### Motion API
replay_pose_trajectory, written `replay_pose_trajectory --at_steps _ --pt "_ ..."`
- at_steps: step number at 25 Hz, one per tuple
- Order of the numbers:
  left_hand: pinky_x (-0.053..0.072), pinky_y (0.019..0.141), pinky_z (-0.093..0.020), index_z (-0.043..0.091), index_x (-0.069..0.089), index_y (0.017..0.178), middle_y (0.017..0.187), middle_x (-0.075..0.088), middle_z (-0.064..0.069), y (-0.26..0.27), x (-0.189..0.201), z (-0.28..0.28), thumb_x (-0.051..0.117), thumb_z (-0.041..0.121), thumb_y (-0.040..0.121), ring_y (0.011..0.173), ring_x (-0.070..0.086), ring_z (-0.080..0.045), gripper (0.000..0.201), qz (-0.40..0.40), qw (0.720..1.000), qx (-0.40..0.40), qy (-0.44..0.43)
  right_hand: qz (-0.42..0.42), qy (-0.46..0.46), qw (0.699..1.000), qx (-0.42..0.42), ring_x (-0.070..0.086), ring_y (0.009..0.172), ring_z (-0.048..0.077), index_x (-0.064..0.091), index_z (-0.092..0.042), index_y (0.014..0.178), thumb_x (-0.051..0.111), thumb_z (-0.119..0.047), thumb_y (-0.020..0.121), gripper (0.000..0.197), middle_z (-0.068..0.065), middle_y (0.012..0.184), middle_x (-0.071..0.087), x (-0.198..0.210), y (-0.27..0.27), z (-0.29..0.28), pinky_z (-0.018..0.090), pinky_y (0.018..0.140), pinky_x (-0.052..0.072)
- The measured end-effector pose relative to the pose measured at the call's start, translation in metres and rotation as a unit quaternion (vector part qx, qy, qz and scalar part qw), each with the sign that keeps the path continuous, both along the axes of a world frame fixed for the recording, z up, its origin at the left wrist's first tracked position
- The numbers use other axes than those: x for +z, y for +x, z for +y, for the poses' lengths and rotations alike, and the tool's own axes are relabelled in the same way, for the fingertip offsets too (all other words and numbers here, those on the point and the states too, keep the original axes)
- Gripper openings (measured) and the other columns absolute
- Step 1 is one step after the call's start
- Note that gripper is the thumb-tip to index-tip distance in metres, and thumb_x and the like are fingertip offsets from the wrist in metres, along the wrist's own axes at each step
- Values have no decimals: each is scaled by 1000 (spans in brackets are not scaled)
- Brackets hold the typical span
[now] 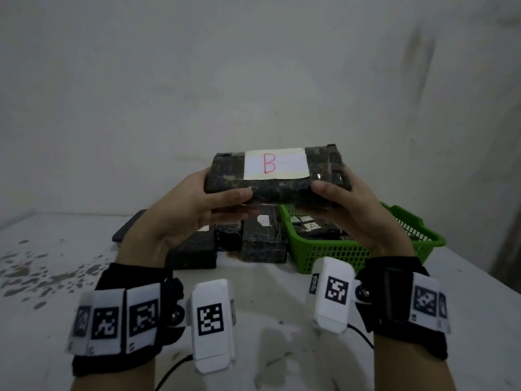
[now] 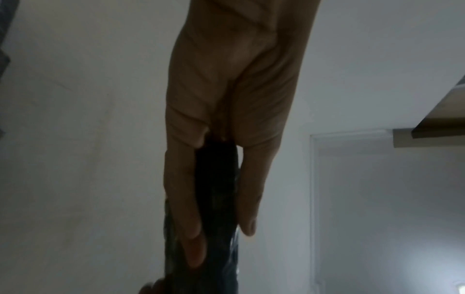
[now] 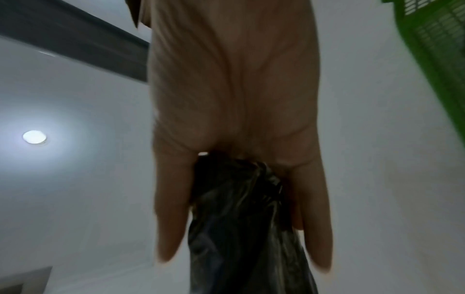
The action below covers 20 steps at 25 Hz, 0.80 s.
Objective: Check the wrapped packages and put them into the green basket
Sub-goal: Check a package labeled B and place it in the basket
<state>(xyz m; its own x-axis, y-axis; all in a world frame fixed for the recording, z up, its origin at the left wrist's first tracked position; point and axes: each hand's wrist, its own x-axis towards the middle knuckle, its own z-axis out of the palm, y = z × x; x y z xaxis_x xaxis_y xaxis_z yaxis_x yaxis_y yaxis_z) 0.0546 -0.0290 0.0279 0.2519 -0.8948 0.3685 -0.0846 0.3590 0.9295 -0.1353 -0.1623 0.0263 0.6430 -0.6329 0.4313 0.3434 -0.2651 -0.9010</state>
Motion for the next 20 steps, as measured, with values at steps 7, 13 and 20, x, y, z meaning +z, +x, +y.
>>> replay_pose_trajectory --at_steps 7,13,20 --pt "49 66 -22 19 63 93 87 66 0 -6 1 -6 55 79 49 79 63 -11 74 -146 962 227 40 68 -34 991 -108 57 113 14 66 -49 90 34 -86 59 58 -14 105 65 6 14 13 48 107 37" --pt "58 60 -29 15 31 114 99 58 -2 -18 2 -16 40 70 72 62 68 -17 70 -59 972 224 42 67 -48 988 -130 64 100 14 59 -25 109 55 -60 77 48 -2 109 67 2 20 12 36 94 50" --pt "52 88 -41 14 49 119 112 61 -3 -6 -3 -10 73 57 40 100 61 -19 93 -78 972 212 63 80 4 991 -109 66 98 21 53 -12 118 64 -44 77 52 6 111 66 0 20 8 39 89 53"
